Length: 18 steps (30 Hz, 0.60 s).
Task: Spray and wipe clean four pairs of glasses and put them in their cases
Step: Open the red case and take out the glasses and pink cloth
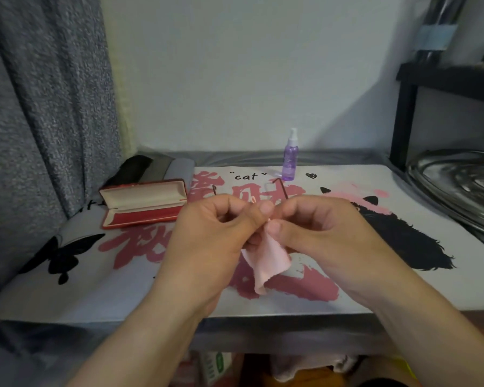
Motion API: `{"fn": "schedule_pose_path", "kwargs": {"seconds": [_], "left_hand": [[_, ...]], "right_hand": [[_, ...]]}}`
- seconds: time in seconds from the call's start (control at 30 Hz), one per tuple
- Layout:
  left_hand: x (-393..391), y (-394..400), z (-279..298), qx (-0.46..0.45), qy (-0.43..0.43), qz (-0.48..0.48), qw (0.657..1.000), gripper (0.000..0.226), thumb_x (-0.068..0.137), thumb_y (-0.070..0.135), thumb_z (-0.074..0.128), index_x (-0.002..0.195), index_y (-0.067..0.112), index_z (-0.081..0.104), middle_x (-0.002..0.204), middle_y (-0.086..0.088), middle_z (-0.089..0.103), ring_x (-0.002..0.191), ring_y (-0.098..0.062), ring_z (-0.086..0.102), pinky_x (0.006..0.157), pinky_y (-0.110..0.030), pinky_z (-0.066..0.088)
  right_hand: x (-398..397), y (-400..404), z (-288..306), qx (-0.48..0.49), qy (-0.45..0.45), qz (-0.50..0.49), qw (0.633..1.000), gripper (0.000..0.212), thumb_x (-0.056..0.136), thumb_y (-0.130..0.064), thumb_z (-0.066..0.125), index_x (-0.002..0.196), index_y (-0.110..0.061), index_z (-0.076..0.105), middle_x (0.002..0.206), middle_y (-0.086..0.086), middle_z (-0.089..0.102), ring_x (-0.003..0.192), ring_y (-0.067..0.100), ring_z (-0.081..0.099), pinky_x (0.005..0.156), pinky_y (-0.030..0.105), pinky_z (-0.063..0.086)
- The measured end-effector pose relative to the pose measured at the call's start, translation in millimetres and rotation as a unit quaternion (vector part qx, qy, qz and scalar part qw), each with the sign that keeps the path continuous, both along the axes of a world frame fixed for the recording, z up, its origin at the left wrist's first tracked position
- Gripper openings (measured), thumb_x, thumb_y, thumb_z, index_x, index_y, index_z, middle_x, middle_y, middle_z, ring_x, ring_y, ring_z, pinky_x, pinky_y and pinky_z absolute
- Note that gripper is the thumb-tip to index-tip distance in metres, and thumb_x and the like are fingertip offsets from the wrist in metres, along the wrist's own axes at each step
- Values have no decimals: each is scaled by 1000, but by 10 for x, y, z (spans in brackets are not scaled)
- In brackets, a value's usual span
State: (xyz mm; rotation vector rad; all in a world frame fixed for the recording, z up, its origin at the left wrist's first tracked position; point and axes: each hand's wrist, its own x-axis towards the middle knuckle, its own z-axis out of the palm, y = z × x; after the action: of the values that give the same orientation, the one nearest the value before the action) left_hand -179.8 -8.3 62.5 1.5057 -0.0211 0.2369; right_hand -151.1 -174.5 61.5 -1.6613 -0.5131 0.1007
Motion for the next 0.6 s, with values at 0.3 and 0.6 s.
{"fn": "schedule_pose_path", "kwargs": {"seconds": [0.3,0.6], "left_hand": [[11,79,26,-41,44,-34,998,24,68,37,75,70,14,78,70,-10,66,62,-15,56,62,-28,51],[-14,23,15,-16,25,-72,997,35,72,45,73,87,14,75,89,-11,74,85,-19,68,89,-41,57]], "right_hand": [[28,36,24,67,144,32,987,32,83,-15,67,101,11,72,100,32,71,100,52,67,94,60,52],[37,70,13,100,142,41,984,19,86,-15,68,86,3,70,91,33,69,87,48,68,84,49,58]]}}
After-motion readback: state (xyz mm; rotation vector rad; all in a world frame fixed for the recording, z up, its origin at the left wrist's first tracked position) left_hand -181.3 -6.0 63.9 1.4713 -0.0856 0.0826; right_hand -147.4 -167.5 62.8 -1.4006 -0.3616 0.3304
